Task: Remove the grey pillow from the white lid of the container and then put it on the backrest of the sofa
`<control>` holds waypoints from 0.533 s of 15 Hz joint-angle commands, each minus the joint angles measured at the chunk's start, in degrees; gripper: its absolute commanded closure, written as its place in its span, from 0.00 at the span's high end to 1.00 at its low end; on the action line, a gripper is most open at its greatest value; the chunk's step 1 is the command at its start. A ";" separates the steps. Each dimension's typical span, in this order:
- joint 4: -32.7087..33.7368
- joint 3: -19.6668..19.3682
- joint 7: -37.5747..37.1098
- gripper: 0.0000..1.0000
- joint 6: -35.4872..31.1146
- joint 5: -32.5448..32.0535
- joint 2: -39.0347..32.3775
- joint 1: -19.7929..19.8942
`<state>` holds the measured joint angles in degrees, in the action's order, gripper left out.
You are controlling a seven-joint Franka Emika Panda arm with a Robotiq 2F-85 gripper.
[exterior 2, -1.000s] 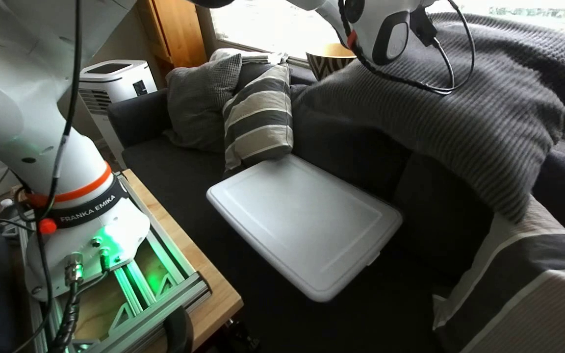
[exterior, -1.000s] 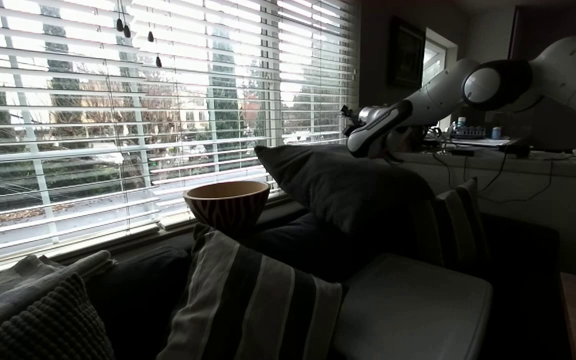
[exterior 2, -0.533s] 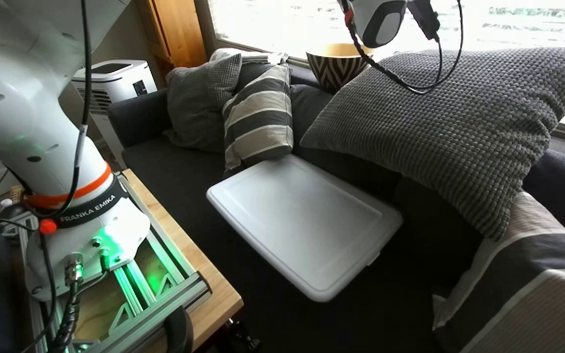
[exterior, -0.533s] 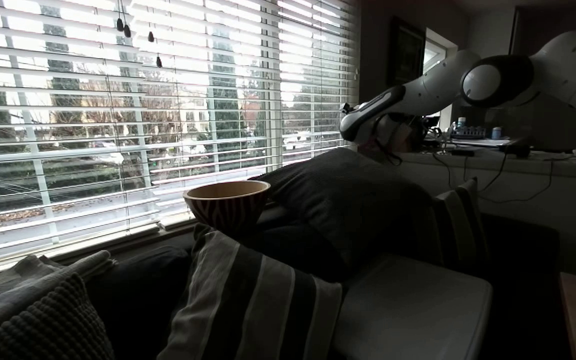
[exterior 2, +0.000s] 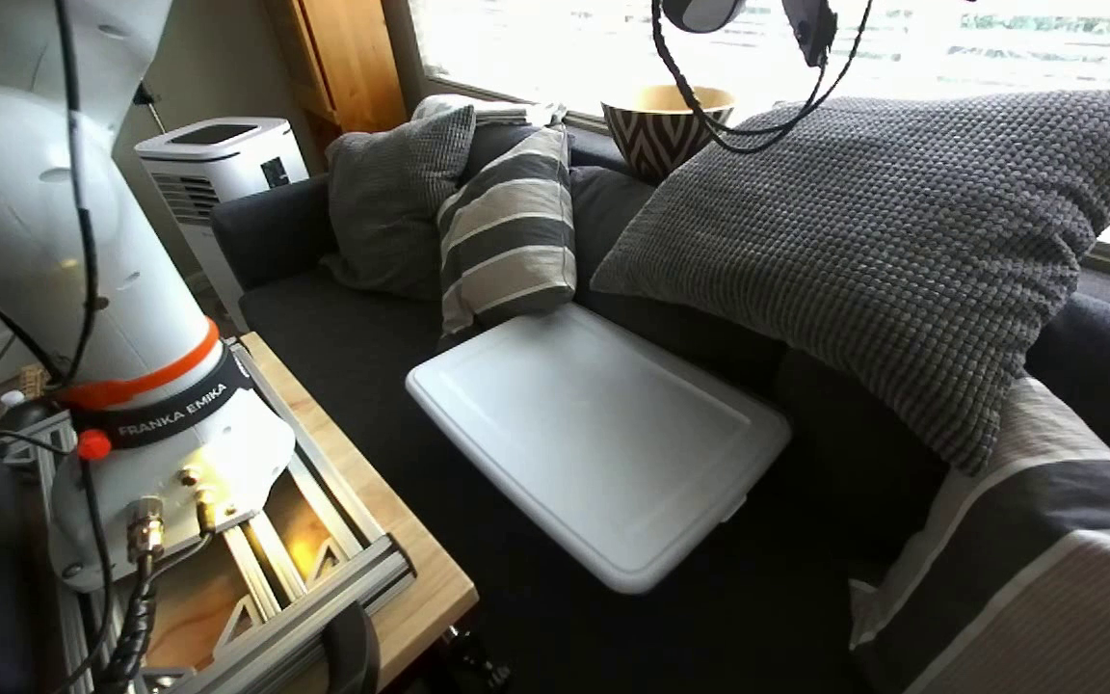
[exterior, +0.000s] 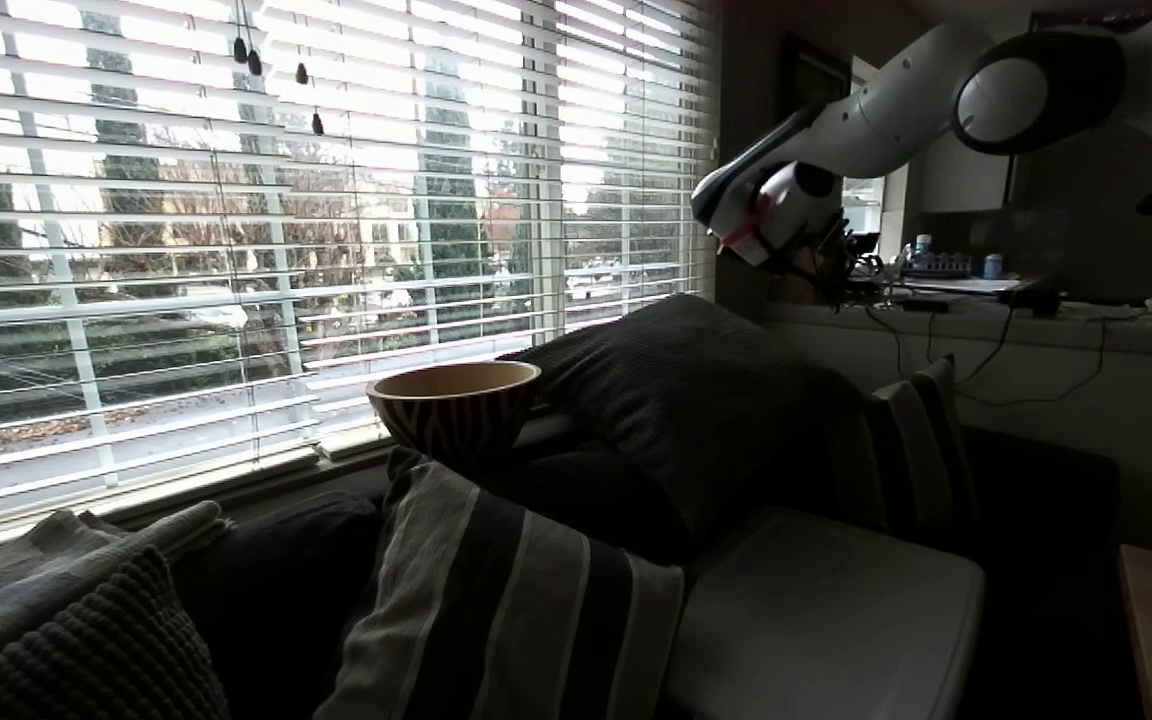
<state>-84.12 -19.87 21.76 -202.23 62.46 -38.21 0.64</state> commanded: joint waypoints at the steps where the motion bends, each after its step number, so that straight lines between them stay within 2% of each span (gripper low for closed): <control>1: -14.02 -5.54 12.23 1.00 4.21 8.87 9.60 -6.36; 5: -25.03 -9.40 19.41 1.00 10.65 13.80 17.63 -11.20; 8: -33.06 -14.87 19.23 1.00 16.10 11.98 21.88 -16.28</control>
<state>-107.17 -29.77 39.21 -191.52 74.77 -23.04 -10.10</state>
